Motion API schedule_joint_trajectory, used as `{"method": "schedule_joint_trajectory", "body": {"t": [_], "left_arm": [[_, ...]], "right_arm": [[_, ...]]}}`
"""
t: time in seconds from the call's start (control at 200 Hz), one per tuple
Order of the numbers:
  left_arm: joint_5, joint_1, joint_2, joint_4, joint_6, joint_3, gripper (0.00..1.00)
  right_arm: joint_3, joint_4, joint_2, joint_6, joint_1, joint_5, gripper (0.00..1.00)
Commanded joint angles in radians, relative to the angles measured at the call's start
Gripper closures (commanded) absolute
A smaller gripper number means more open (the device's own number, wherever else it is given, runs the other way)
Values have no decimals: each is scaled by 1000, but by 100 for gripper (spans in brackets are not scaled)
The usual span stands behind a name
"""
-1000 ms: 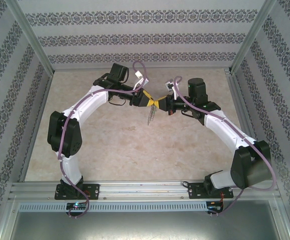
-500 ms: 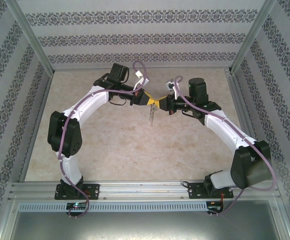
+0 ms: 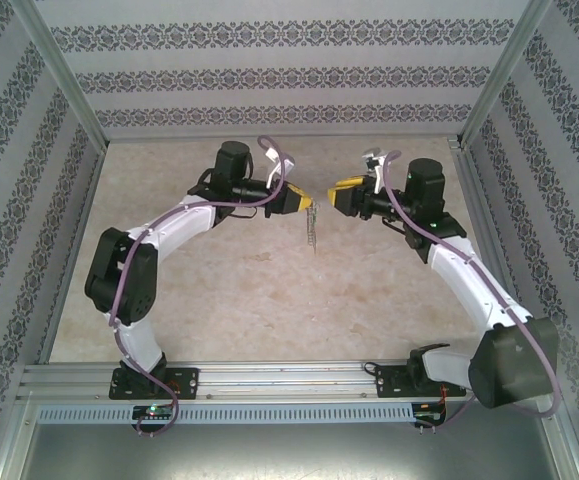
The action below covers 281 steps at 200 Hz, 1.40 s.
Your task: Put the keys on the keyring
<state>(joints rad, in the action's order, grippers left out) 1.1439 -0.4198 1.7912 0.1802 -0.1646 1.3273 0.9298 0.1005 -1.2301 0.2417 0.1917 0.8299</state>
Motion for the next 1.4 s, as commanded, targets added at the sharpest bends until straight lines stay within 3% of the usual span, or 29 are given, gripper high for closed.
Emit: {"method": "schedule_joint_trajectory", "body": {"t": [0.0,0.265,0.495,0.744,1.049,1.399], "left_arm": [[-28,-10,-67,262,-124,-22,100],[-56,-11,-83,430,-241,-56,100],[-49,-11,-72,463,-272,-58,100],[-34,-10,-64,469,-282,-60,100],[2,-11,-46,472,-311,-48,100],[23,-10,-35,492,-342,-37,100]], "right_arm": [[-69,58,28,34,-1,-112,54],[-199,132,81,17,56,-261,53],[-202,145,93,18,94,-299,52],[-154,200,68,77,33,-102,60],[-78,299,-2,153,4,142,62],[-25,311,-55,171,15,201,65]]}}
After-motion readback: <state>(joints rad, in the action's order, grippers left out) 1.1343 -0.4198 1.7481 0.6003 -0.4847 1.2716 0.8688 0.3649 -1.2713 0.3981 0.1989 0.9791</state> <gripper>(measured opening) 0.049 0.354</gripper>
